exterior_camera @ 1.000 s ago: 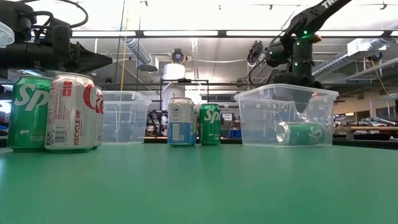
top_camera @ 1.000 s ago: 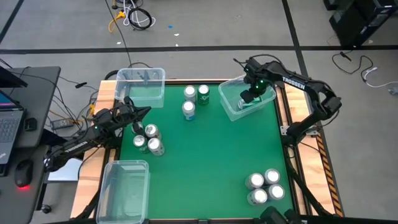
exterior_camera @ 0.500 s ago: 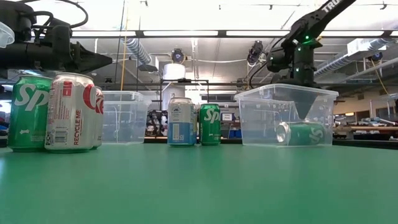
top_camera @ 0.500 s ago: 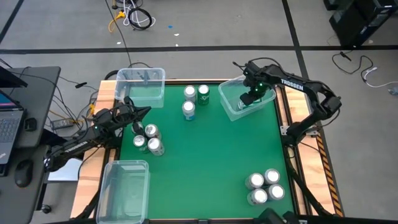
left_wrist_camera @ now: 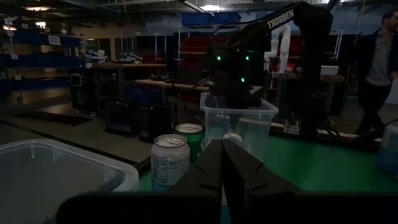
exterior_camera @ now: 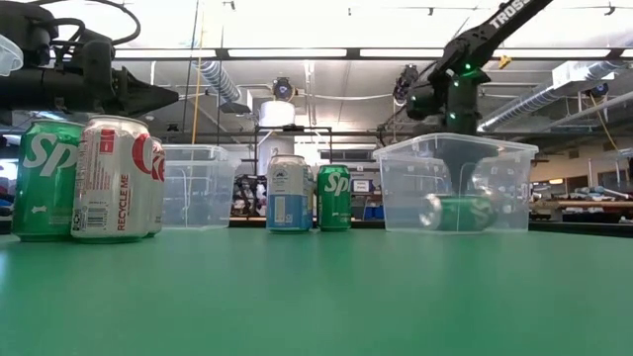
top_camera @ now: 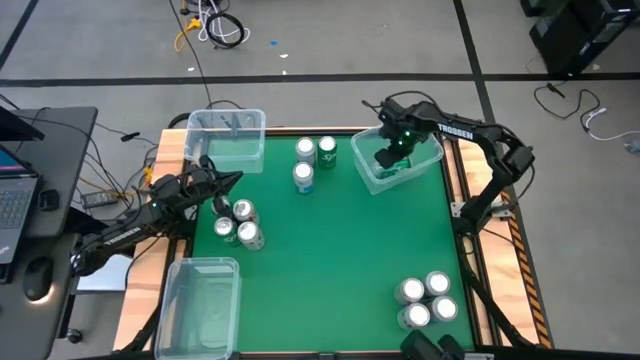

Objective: Sort soda cans
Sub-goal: Put the green soda can into the top right transparent bin

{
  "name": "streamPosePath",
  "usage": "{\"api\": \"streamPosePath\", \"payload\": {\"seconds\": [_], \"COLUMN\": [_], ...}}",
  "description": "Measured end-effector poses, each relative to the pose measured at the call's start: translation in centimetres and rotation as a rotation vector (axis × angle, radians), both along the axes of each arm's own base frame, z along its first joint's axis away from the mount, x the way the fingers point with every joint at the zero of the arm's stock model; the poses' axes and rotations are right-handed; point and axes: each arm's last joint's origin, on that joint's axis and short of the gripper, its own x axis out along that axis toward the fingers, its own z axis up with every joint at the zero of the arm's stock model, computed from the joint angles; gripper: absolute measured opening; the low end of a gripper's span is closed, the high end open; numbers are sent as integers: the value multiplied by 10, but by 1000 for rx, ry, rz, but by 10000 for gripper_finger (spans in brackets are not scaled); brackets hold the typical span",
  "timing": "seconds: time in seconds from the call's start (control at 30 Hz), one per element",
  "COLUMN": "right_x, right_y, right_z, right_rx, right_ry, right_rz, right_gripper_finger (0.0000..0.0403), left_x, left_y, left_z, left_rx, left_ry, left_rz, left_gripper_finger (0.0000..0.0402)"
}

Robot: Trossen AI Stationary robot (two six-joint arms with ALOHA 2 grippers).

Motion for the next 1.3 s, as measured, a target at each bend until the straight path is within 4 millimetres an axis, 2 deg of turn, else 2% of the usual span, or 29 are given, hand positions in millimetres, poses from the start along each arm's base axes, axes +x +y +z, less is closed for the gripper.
{"api": "streamPosePath", "payload": {"seconds": [0.1,0.23,0.37,0.53,0.77,0.87,1.0,1.23,1.3], "right_x": [7,14,13,7,3,1,-1,-3,-4], "right_y": [-4,-7,-6,-4,-3,1,6,9,10], "right_z": [17,36,47,46,39,29,14,4,1], "right_rx": [-5,-63,-111,-95,-61,-30,23,57,55], "right_ry": [-94,-133,-94,-47,-20,-31,-63,-92,-93], "right_rz": [58,155,371,562,638,677,702,724,734], "right_gripper_finger": [10,21,49,95,162,174,151,20,9], "left_x": [0,0,0,0,0,0,0,0,0], "left_y": [0,0,0,0,0,0,0,0,0], "left_z": [0,0,0,0,-1,-1,-1,-1,-1], "left_rx": [-1,-2,-2,-8,-9,-9,-9,-10,-10], "left_ry": [2,4,4,2,2,2,2,3,3], "left_rz": [0,0,0,-1,-1,-1,-1,-1,-1], "left_gripper_finger": [10,10,10,10,10,10,10,10,10]}}
